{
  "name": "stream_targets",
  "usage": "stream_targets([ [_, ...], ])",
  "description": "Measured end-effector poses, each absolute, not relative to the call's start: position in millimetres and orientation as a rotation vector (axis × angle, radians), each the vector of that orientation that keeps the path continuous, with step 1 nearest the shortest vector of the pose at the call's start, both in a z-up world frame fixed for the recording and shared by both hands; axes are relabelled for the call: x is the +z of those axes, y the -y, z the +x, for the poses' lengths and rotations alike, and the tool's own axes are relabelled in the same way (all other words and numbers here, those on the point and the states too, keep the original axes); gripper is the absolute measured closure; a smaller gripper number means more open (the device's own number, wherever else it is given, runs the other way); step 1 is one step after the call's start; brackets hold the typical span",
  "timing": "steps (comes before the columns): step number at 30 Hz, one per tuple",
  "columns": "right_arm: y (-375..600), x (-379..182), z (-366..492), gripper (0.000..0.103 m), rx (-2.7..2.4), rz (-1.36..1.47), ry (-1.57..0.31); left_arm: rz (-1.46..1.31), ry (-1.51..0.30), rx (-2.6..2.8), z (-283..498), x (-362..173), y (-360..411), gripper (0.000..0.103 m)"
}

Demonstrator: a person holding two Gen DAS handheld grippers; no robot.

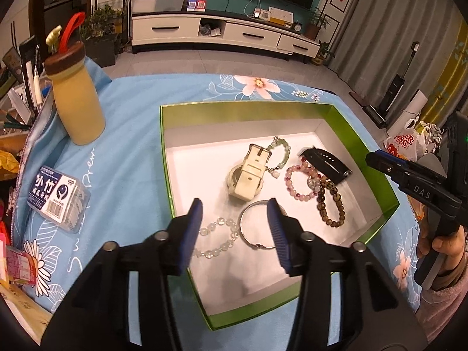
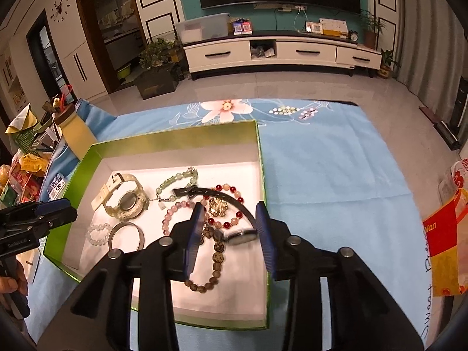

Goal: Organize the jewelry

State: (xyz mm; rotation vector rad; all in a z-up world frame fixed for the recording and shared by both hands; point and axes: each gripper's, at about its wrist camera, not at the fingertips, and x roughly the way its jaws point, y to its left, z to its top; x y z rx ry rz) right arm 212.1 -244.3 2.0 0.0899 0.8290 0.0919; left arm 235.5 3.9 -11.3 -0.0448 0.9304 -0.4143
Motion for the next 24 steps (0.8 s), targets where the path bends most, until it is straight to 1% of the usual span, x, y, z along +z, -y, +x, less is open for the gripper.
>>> stream_targets([
  [4,243.7,8.1,206.0,0.066,0.099,0.094,-0.818,-0.054,-0.916,-0.414,230.7,-4.1,-3.4,0.036],
  [5,242.9,9.0,204.9,0.065,0.101,0.095,-0.817,-0.058,-0.914,-0.412,228.6,-1.9,-3.6,0.034],
  [6,242.3,10.1,202.7,0.064,0.102,0.095,-0.817,-0.059,-0.913,-0.411,227.7,-0.9,-3.4,0.028],
  [7,241.5,11.8,199.9,0.059,0.104,0.093,-0.816,-0.058,-0.913,-0.407,225.5,0.4,-2.7,0.022],
  [8,240.6,13.7,196.6,0.052,0.103,0.09,-0.814,-0.056,-0.913,-0.402,223.4,1.2,-2.6,0.019],
  [9,239.7,15.9,193.0,0.047,0.1,0.087,-0.811,-0.053,-0.914,-0.396,220.8,2.7,-2.3,0.014],
  [11,238.0,19.3,187.6,0.037,0.097,0.079,-0.807,-0.05,-0.917,-0.387,216.3,5.1,-2.3,0.012],
  [12,237.3,20.8,185.1,0.034,0.097,0.077,-0.807,-0.049,-0.92,-0.382,214.1,6.1,-2.1,0.009],
  [14,236.7,24.5,180.0,0.026,0.097,0.074,-0.806,-0.049,-0.924,-0.377,210.4,7.4,-2.6,0.007],
  [15,236.5,26.8,177.1,0.023,0.096,0.072,-0.806,-0.047,-0.925,-0.375,207.4,8.2,-2.6,0.007],
  [19,235.7,33.6,171.3,0.019,0.094,0.065,-0.808,-0.027,-0.922,-0.36,199.4,13.6,-1.4,0.004],
  [22,235.5,38.2,166.5,0.011,0.094,0.061,-0.815,-0.012,-0.916,-0.347,196.3,19.2,-0.3,0.002],
  [24,234.5,41.4,164.5,0.008,0.09,0.056,-0.818,-0.005,-0.911,-0.34,193.3,23.9,1.2,0.002],
])
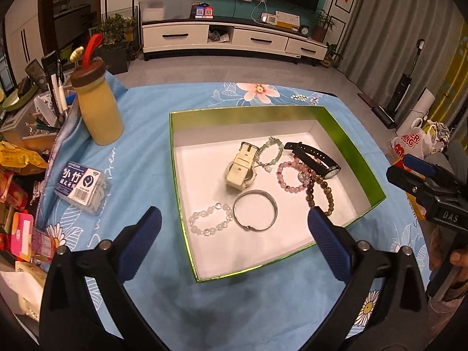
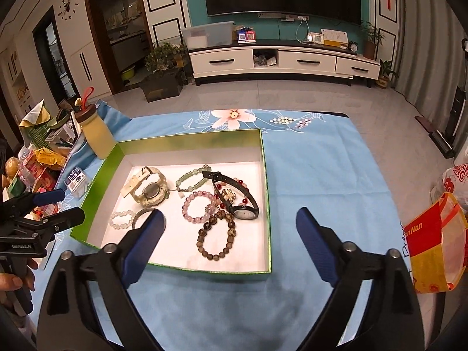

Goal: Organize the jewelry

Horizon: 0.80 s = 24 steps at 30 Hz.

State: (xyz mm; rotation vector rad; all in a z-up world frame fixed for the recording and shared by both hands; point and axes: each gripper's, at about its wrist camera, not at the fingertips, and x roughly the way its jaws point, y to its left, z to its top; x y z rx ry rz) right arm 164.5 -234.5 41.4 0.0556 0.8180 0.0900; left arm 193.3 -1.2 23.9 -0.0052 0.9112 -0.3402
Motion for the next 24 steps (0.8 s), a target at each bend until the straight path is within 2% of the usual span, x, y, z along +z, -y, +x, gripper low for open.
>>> stream_targets([
  [5,231.1,49.1,161.1,0.001,0.092,0.044,-0.831,0.019,-0.904,-0.305,189.6,35.1,2.6,0.002],
  [24,216.1,64.4,161.8,0.001,0.027,-0.069,-0.95,-0.058,-0.951,-0.182,189.4,70.8,-3.2,0.002],
])
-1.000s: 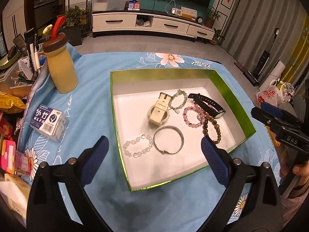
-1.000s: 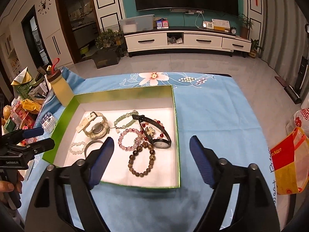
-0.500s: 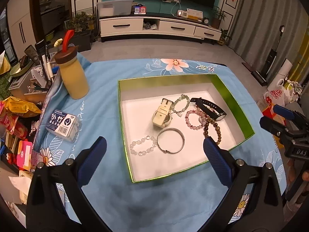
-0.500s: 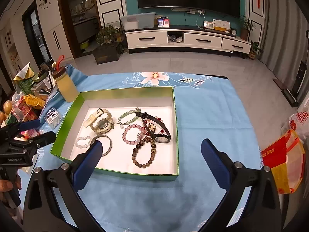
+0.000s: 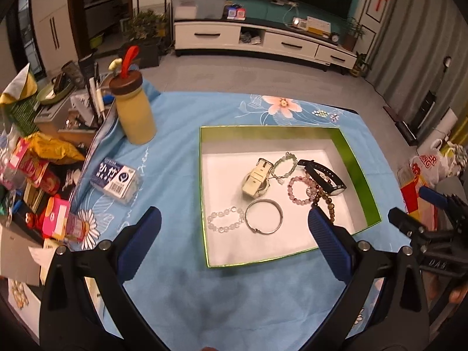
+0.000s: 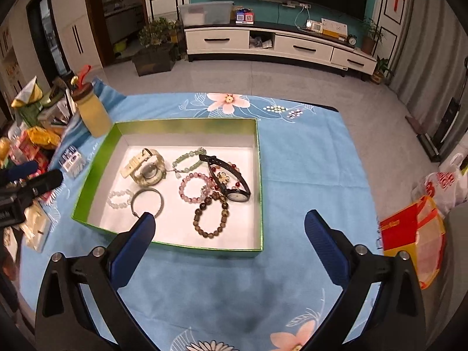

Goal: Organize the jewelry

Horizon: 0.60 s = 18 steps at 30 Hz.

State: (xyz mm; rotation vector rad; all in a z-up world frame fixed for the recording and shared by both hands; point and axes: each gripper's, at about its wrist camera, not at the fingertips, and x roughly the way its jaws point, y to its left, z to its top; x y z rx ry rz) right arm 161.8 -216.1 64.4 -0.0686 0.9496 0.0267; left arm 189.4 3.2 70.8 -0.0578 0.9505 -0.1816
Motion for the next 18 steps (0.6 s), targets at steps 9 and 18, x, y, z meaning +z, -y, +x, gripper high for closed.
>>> stream_targets([
  [9,210.8,71.0,162.9,0.001,0.02,-0.094,-0.963,-0.029,-0.997,-0.11,191.6,73.6,-4.3,0.002],
  [18,207.8,78.1,167.4,0.001,0.023,-0.09,-0.954,0.0,-1.007,-0.078,195.2,74.9,-5.2,0.002],
])
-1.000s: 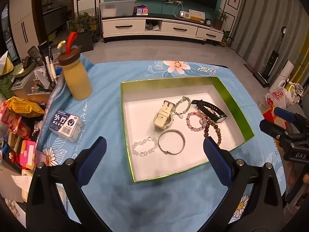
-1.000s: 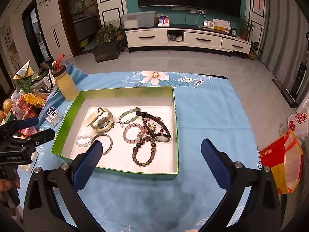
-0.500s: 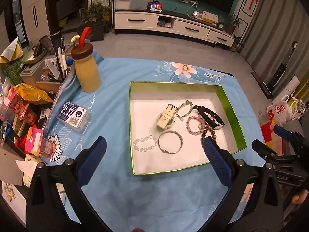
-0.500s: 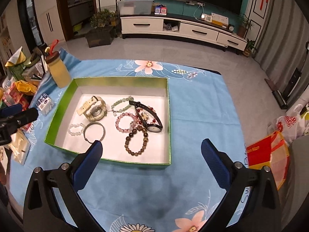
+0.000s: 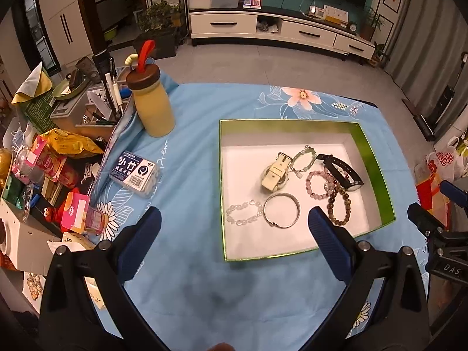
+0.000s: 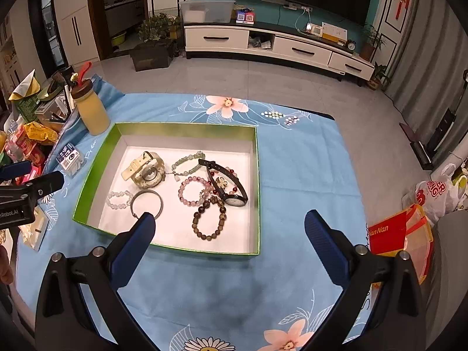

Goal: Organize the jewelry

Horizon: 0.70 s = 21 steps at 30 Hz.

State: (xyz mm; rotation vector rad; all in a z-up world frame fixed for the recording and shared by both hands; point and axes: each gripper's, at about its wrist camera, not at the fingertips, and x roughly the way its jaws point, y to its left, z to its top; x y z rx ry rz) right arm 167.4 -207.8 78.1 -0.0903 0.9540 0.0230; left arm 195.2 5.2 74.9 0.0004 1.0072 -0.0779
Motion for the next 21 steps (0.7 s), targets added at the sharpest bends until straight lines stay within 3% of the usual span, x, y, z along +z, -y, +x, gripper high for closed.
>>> stream_targets([
  [21,207.3,57.4,181.2,0.001,0.023,-0.083,-0.991,0.039,-1.012,-0.062,204.4,61.6,4.4,0.002],
])
